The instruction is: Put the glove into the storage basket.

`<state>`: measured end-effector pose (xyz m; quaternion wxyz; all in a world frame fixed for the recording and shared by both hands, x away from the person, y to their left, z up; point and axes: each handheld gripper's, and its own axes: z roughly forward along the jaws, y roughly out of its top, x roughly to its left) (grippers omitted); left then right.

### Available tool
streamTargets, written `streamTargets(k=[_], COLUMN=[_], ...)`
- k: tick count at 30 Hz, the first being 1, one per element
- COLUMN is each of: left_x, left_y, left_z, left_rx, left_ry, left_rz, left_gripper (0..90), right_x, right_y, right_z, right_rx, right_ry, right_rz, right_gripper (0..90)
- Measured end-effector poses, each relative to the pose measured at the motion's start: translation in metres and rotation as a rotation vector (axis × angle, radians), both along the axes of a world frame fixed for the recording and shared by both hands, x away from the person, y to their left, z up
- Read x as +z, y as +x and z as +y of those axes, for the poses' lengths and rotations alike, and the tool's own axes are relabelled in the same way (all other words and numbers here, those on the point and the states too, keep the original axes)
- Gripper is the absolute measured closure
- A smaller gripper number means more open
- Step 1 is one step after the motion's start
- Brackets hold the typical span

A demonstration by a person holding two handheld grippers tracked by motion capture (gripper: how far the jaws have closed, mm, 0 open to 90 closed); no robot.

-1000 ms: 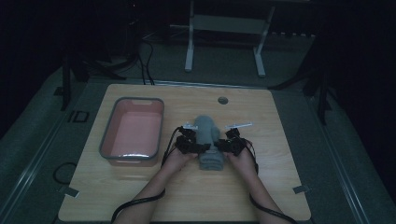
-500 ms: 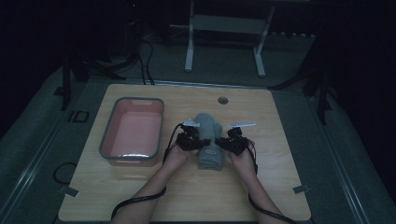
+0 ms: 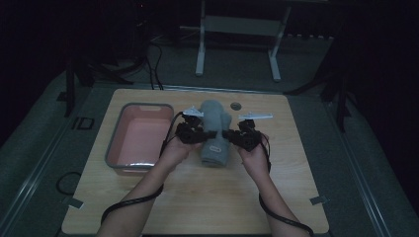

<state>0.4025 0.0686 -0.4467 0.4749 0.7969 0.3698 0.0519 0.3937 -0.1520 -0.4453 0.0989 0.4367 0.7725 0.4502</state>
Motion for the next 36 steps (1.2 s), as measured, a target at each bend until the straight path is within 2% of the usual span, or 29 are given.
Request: streamTargets(k=[5, 7, 12, 23, 29, 34, 35, 36], left_x=[0.018, 0.025, 0.039, 0.060, 0.057, 0.041, 0.041, 0.032], left_y=[0.002, 0.003, 0.002, -0.012, -0.019, -0.022, -0.022, -0.020], left_z=[0.019, 0.027, 0.053, 0.121, 0.156, 0.182, 0.182, 0.189], left_rx=[0.014, 0.021, 0.048, 0.132, 0.176, 0.206, 0.206, 0.218], left_ry=[-0.001, 0.015, 0.019, 0.059, 0.086, 0.110, 0.110, 0.115], left_rz=[-0.004, -0.008, -0.008, -0.012, 0.014, 0.059, 0.059, 0.082], left_gripper=[74.8, 74.8, 74.8, 74.8, 74.8, 74.8, 74.8, 74.8], right_x=[0.018, 0.024, 0.037, 0.055, 0.050, 0.035, 0.029, 0.024], right_y=[0.003, 0.005, 0.009, 0.015, 0.015, 0.017, 0.018, 0.020], right_z=[0.018, 0.026, 0.050, 0.120, 0.158, 0.188, 0.195, 0.200], right_rx=[0.021, 0.027, 0.054, 0.139, 0.181, 0.214, 0.220, 0.223], right_ry=[0.013, 0.015, 0.032, 0.047, 0.058, 0.049, 0.040, 0.030], right_rz=[-0.020, -0.021, -0.024, -0.023, -0.010, 0.018, 0.029, 0.037], right_gripper=[80.1, 80.2, 80.3, 80.4, 80.4, 80.4, 80.4, 80.4])
